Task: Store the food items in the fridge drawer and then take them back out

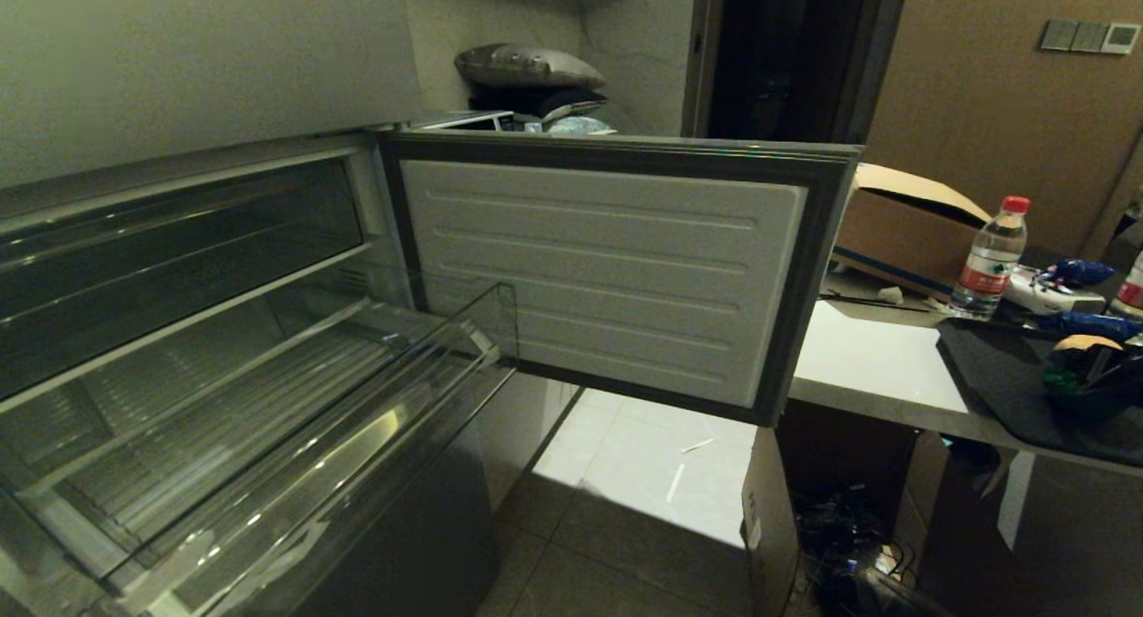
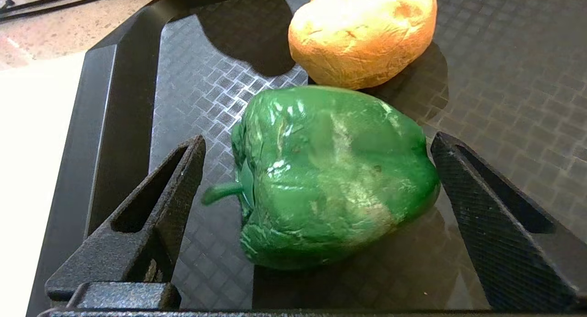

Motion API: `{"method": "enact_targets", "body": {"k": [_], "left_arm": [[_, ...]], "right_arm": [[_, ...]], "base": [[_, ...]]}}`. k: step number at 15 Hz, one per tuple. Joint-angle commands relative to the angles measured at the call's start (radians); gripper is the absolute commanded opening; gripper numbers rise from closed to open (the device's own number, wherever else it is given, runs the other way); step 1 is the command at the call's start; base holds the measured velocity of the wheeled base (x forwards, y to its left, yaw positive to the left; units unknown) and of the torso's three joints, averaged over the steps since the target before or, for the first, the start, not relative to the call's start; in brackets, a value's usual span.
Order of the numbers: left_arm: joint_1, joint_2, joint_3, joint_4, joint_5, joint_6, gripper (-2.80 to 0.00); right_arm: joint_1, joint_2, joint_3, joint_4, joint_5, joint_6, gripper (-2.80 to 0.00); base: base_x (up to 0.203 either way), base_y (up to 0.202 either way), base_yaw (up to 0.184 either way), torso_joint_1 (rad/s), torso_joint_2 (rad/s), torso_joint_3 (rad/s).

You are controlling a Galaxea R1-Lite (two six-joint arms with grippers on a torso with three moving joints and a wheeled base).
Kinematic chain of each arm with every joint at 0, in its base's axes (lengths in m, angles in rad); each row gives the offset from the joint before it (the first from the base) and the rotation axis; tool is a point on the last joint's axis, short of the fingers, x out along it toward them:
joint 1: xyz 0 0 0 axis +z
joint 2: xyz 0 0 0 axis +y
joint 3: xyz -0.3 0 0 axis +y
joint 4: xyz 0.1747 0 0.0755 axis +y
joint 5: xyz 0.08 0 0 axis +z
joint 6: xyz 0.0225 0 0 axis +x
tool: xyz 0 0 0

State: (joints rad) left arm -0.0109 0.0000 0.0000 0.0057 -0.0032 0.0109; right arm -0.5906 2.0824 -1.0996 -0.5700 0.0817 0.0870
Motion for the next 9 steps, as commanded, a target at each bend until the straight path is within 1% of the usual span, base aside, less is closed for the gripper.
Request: {"method": "enact_targets", "body": {"k": [1, 9], "left_arm": [[0.000, 0.002, 0.000, 0.000, 0.000, 0.000, -2.80], [0.000, 0.002, 0.000, 0.000, 0.000, 0.000, -2.80]], "right_arm": [[0.001, 0.007, -0.004, -0.003, 0.001, 0.000, 0.00], [0.000, 0.022, -0.016, -0.002, 0.001, -0.001, 0.00]], "base": [[0.000, 0.000, 0.000, 0.000, 0.00, 0.000], [0.000, 0.000, 0.000, 0.000, 0.00, 0.000]]}}
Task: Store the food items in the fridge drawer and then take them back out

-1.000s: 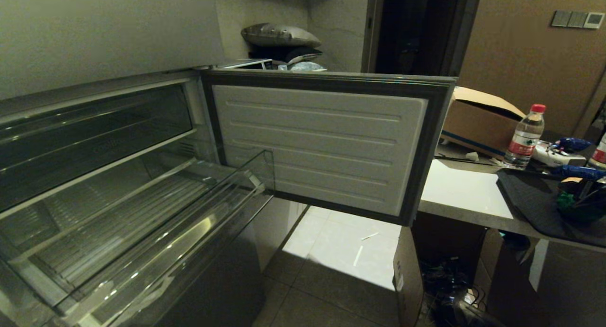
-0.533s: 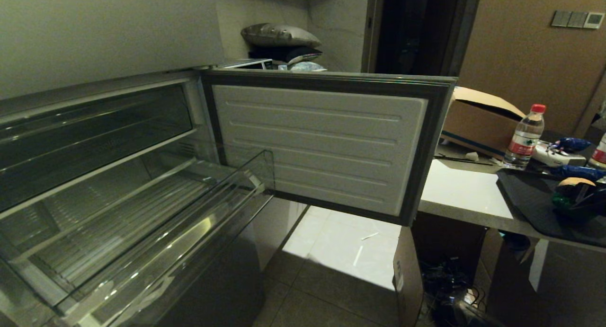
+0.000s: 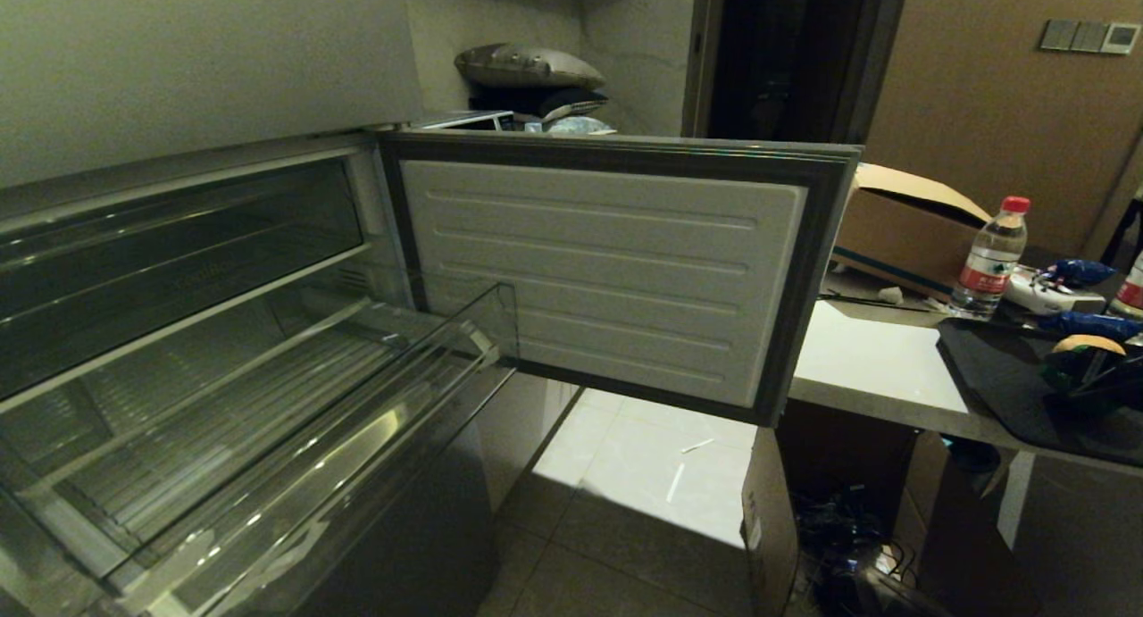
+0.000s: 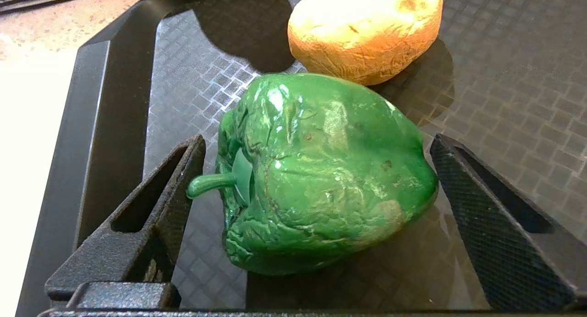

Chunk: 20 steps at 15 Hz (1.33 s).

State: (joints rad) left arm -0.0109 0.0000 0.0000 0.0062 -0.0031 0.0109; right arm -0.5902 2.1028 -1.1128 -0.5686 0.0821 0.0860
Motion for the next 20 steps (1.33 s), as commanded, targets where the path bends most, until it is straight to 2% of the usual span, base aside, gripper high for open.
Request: {"method": "enact_targets", "body": {"k": [1, 20], "left_arm": [[0.000, 0.002, 0.000, 0.000, 0.000, 0.000, -2.80], [0.000, 0.002, 0.000, 0.000, 0.000, 0.000, -2.80]], "right_arm": [[0.000, 0.002, -0.002, -0.004, 0.001, 0.000, 0.00], [-0.005, 0.003, -0.006, -0.033, 0.025, -0.003, 0.00]], "base": [[0.000, 0.000, 0.000, 0.000, 0.00, 0.000], [0.000, 0.000, 0.000, 0.000, 0.00, 0.000]]}}
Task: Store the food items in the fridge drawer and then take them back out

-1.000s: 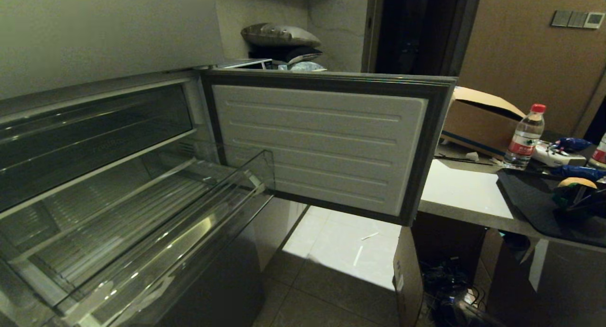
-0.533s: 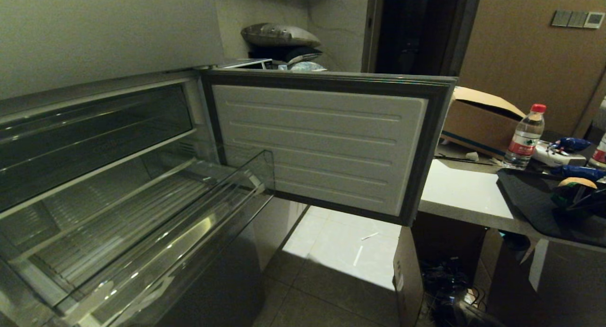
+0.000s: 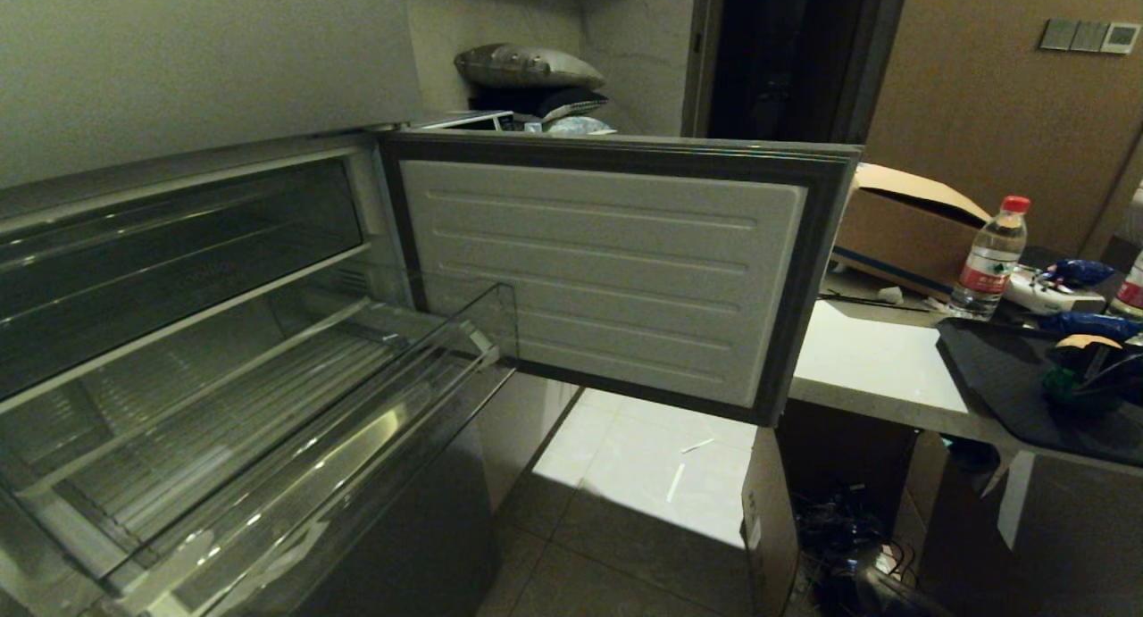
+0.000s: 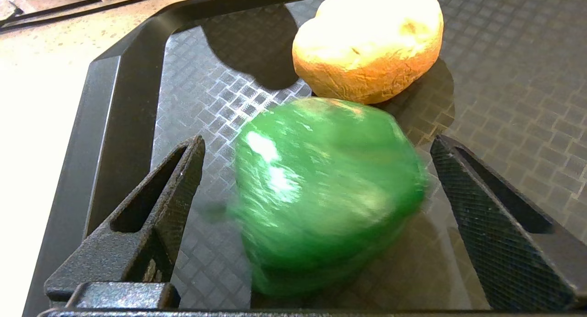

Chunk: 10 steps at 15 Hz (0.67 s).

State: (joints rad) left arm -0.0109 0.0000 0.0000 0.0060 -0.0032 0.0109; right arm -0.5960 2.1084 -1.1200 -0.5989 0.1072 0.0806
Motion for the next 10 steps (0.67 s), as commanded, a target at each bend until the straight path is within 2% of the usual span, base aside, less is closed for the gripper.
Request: {"method": "enact_targets", "body": {"k": [1, 10], "left_arm": [[0.000, 0.002, 0.000, 0.000, 0.000, 0.000, -2.80], [0.000, 0.002, 0.000, 0.000, 0.000, 0.000, -2.80]], "right_arm": [[0.001, -0.001, 0.003, -0.002, -0.001, 0.002, 0.00], [-0.001, 0.041, -0.032, -0.004, -0.001, 0.001, 0.00]], "base": [[0.000, 0.000, 0.000, 0.000, 0.00, 0.000], [0.000, 0.000, 0.000, 0.000, 0.00, 0.000]]}}
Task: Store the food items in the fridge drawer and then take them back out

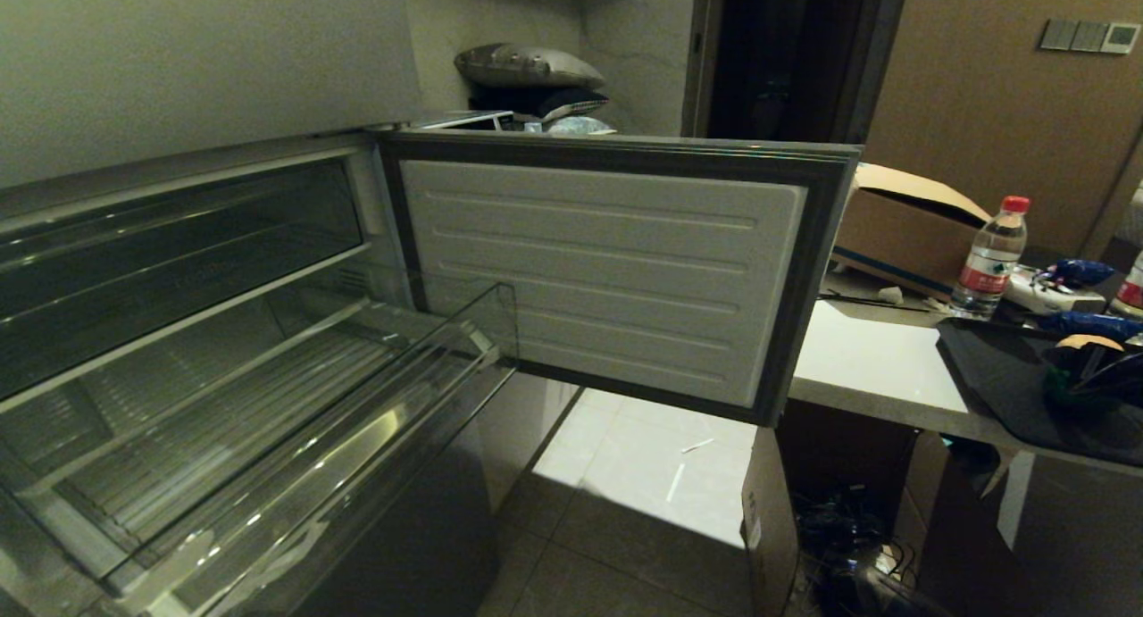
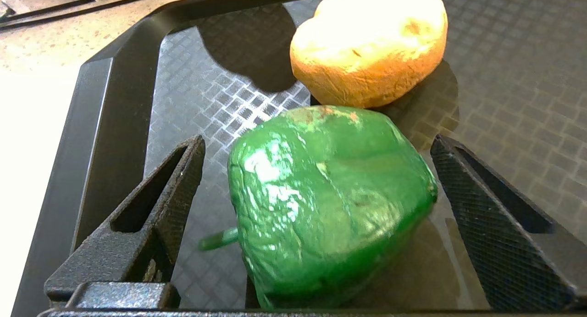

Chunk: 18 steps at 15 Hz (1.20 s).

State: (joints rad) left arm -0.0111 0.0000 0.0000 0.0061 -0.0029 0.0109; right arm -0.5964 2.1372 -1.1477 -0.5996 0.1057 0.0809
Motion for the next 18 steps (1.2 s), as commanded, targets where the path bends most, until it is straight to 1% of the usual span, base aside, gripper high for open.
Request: {"method": "enact_targets", "body": {"k": [1, 14, 15, 18], "left_arm": [[0.000, 0.002, 0.000, 0.000, 0.000, 0.000, -2.80], [0.000, 0.002, 0.000, 0.000, 0.000, 0.000, -2.80], [0.000, 0.002, 0.000, 0.000, 0.000, 0.000, -2.80], [0.000, 0.002, 0.000, 0.000, 0.000, 0.000, -2.80]], "right_arm": [[0.000, 0.016, -0.012, -0.003, 0.000, 0.000, 0.00], [0.001, 0.049, -0.035, -0.003, 0.002, -0.004, 0.00], [0.001, 0.049, -0.037, -0.003, 0.002, -0.004, -2.80], [0.004, 0.056, -0.038, -0.003, 0.003, -0.004, -2.80]], "base": [[0.000, 0.000, 0.000, 0.000, 0.00, 0.000], [0.000, 0.000, 0.000, 0.000, 0.00, 0.000], [0.000, 0.000, 0.000, 0.000, 0.00, 0.000], [0.000, 0.000, 0.000, 0.000, 0.00, 0.000]]}}
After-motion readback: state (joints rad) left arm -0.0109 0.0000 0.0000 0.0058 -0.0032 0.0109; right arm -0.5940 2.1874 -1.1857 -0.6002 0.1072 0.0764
